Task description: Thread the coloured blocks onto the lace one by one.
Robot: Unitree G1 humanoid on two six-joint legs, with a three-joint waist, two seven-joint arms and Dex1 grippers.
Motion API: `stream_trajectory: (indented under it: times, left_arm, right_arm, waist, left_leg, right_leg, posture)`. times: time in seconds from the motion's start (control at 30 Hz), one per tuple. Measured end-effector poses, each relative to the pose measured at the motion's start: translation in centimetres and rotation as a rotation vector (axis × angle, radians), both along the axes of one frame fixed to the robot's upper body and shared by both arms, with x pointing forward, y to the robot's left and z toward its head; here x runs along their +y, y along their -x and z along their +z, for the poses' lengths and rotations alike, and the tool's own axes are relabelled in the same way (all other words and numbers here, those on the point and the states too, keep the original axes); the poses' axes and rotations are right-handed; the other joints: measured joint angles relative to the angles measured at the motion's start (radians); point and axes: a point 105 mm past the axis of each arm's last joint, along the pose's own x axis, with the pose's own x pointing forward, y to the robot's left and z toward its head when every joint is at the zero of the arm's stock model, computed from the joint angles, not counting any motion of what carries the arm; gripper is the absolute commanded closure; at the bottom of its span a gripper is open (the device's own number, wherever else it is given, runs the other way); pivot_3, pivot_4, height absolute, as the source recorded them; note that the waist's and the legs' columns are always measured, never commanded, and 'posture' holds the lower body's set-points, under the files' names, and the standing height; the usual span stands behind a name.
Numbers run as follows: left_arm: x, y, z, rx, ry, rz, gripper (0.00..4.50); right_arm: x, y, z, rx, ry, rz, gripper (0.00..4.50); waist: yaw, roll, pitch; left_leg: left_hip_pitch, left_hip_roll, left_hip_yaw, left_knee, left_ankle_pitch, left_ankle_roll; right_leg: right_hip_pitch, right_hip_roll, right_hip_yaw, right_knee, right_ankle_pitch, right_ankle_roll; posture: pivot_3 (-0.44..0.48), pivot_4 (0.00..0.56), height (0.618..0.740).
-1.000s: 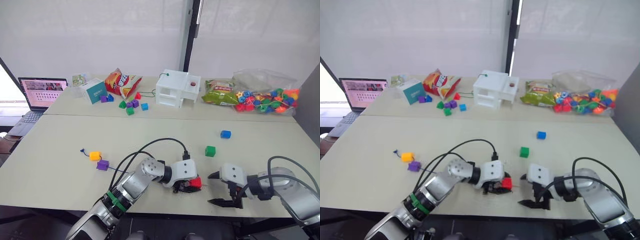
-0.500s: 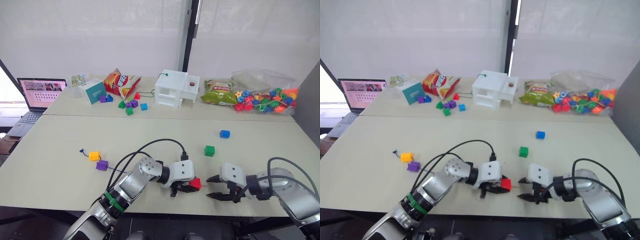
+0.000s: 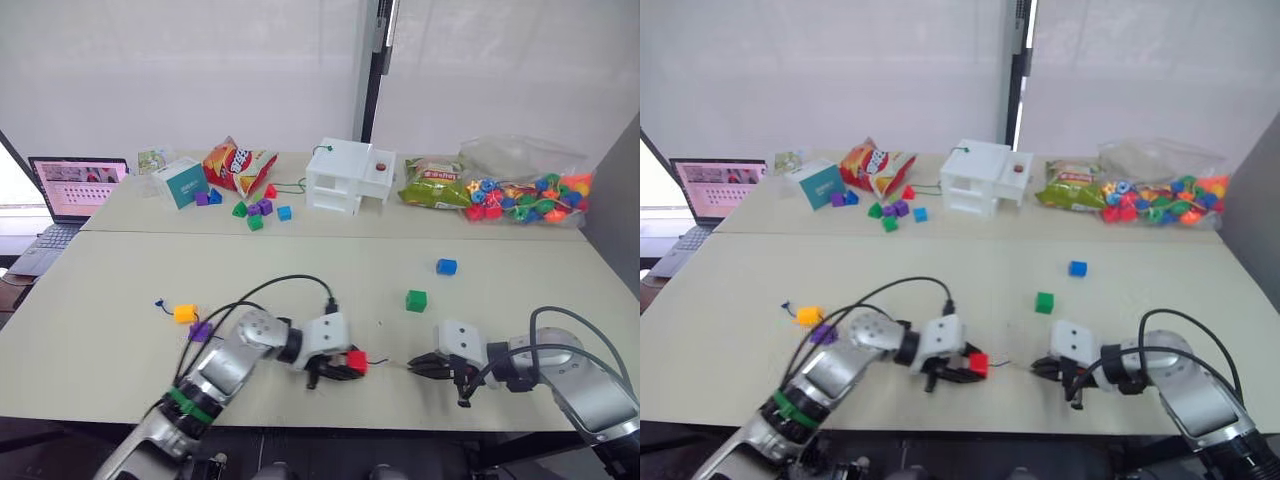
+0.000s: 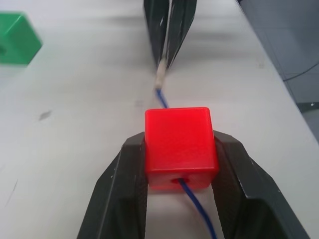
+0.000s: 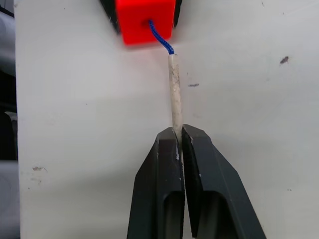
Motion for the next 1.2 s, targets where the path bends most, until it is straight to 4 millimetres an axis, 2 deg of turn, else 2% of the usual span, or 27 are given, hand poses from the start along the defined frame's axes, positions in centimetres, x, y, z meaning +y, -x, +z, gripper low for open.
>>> stream_trajectory:
  times: [0.07, 0.23, 0.4, 0.47, 0.7, 0.77, 0.8, 0.93, 1.1, 1.2]
  left_arm:
    - [2.8, -0.3, 0.2, -0.023, -0.032, 0.020, 3.30]
    - [11.3, -1.2, 1.1, -0.135, -0.183, 0.052, 3.30]
    - [17.7, -1.6, 2.1, -0.154, -0.317, 0.118, 3.30]
    - [18.9, -1.7, 2.4, -0.161, -0.353, 0.131, 3.30]
    - [20.3, -1.5, 2.6, -0.169, -0.407, 0.113, 3.30]
    - [20.2, -1.5, 2.6, -0.155, -0.397, 0.120, 2.28]
    - [20.1, -1.5, 2.6, -0.118, -0.377, 0.132, 2.01]
    - [17.2, -1.3, 3.7, -0.040, -0.254, 0.113, 0.68]
    - [13.3, 0.4, 7.1, 0.024, -0.099, 0.065, 0.68]
    - [9.8, 2.2, 6.8, 0.059, -0.003, 0.008, 0.68]
  right_arm:
    - [0.3, 0.2, 0.3, -0.002, 0.008, 0.017, 4.50]
    - [0.5, 1.0, 1.1, 0.007, 0.056, 0.049, 4.50]
    - [0.8, 1.0, 1.3, 0.003, 0.060, 0.055, 4.50]
    - [0.7, 1.0, 1.2, 0.009, 0.062, 0.054, 4.50]
    - [0.6, 0.9, 0.6, 0.033, 0.072, 0.055, 4.50]
    - [0.6, 0.8, 0.6, 0.033, 0.073, 0.054, 4.50]
    - [0.6, 0.8, 0.6, 0.033, 0.073, 0.055, 4.50]
    - [0.7, 0.9, 0.6, 0.037, 0.075, 0.063, 4.50]
    - [0.8, 0.7, 0.7, 0.030, 0.077, 0.064, 4.50]
    - [0.7, 0.7, 0.6, 0.033, 0.080, 0.060, 4.50]
  waist:
    - [0.001, 0.000, 0.000]
    - [-0.005, 0.001, 0.000]
    - [-0.015, 0.001, -0.001]
    - [-0.016, 0.002, -0.001]
    - [-0.022, 0.002, -0.001]
    - [-0.021, 0.002, -0.001]
    - [-0.021, 0.002, 0.000]
    - [-0.013, -0.001, 0.002]
    - [-0.010, -0.002, 0.002]
    - [-0.010, -0.001, 0.002]
  left_leg:
    - [-0.001, 0.000, 0.000, 0.000, 0.000, 0.000]
    - [-0.001, 0.002, 0.001, -0.003, 0.001, -0.002]
    - [0.000, 0.004, 0.003, -0.003, 0.001, -0.002]
    - [0.000, 0.003, 0.003, -0.003, 0.001, -0.002]
    - [0.000, 0.003, 0.005, -0.003, 0.001, -0.002]
    - [0.000, 0.004, 0.005, -0.003, 0.001, -0.002]
    - [-0.001, 0.003, 0.005, -0.002, 0.001, -0.002]
    - [-0.007, 0.003, 0.003, 0.004, 0.001, -0.002]
    - [-0.007, 0.003, 0.003, 0.004, 0.001, -0.001]
    - [-0.006, 0.003, 0.003, 0.004, 0.001, -0.001]
  right_leg:
    - [-0.002, -0.001, 0.000, 0.000, 0.000, 0.000]
    - [-0.004, -0.001, 0.000, 0.000, 0.001, -0.003]
    - [-0.005, 0.001, 0.000, 0.001, 0.001, -0.004]
    - [-0.006, 0.001, -0.001, 0.002, 0.001, -0.004]
    - [-0.008, 0.002, 0.000, 0.008, 0.000, -0.005]
    - [-0.008, 0.003, 0.000, 0.009, 0.000, -0.005]
    - [-0.008, 0.003, 0.000, 0.009, 0.000, -0.005]
    - [-0.010, 0.003, -0.002, 0.010, 0.000, -0.004]
    - [-0.009, 0.003, -0.002, 0.010, 0.000, -0.003]
    - [-0.009, 0.002, -0.001, 0.010, 0.000, -0.003]
  posture:
    - [0.000, 0.150, 0.740]
    - [0.000, 0.150, 0.740]
    - [0.000, 0.150, 0.740]
    - [0.000, 0.150, 0.740]
    - [0.000, 0.150, 0.740]
    - [0.000, 0.150, 0.740]
    - [0.000, 0.150, 0.740]
    - [0.000, 0.150, 0.740]
    - [0.000, 0.150, 0.740]
    - [0.000, 0.150, 0.740]
